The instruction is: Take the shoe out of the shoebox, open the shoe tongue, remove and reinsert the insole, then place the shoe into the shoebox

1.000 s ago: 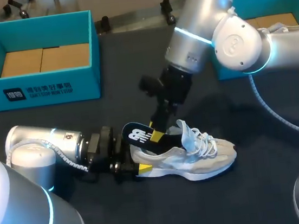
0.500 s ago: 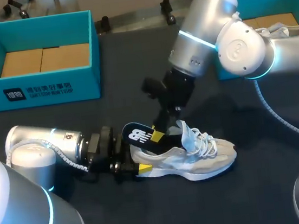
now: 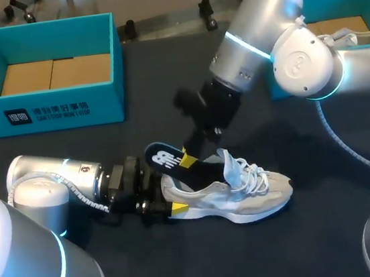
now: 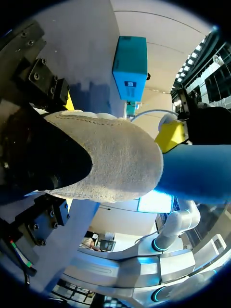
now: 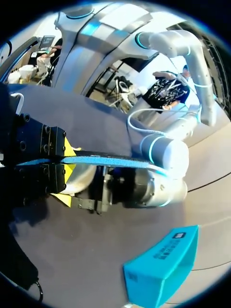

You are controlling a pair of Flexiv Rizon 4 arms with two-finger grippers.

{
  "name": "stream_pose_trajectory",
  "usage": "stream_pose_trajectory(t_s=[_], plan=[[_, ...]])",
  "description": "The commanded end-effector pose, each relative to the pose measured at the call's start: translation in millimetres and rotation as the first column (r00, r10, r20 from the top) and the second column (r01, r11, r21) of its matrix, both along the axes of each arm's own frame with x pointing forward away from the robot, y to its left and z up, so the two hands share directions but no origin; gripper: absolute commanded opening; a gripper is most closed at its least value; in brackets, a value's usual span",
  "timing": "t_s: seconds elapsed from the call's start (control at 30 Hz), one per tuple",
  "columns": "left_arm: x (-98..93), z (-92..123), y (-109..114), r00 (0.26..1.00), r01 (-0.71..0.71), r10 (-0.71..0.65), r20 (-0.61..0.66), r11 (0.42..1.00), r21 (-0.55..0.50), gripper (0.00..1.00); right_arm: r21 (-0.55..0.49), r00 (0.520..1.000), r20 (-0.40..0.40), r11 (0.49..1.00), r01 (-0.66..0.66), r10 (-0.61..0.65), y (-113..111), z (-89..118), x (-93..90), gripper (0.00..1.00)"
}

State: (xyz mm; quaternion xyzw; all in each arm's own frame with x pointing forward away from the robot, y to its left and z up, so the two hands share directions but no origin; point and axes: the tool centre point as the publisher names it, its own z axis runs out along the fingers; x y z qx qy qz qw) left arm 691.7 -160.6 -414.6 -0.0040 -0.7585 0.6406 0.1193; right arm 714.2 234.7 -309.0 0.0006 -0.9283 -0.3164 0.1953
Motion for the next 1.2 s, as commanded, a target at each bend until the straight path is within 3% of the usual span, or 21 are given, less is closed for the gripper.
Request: stream_pose_trajectory(t_s=[0.03, 0.6, 0.9, 1.2], plan=[[0.3, -1.6, -0.8, 1.0, -0.001, 0.001, 0.0, 1.0, 0.001, 0.0, 0.071, 0.999, 0.034, 0.997, 0.026, -0.028, -2.3, 18.9, 2.6, 0.0], [0.3, -1.6, -0.8, 1.0, -0.001, 0.001, 0.0, 1.0, 0.001, 0.0, 0.103, 0.998, 0.049, 0.994, 0.039, -0.045, 3.0, 26.4, 10.1, 0.0], [0.3, -1.6, -0.8, 1.0, -0.001, 0.001, 0.0, 1.0, 0.001, 0.0, 0.224, 0.991, 0.106, 0.973, 0.061, -0.087, 18.1, 62.1, 40.9, 0.0], [0.3, -1.6, -0.8, 1.0, -0.001, 0.001, 0.0, 1.0, 0.001, 0.0, 0.3, 0.975, 0.131, 0.945, 0.133, -0.179, 15.7, 94.1, 42.8, 0.0]])
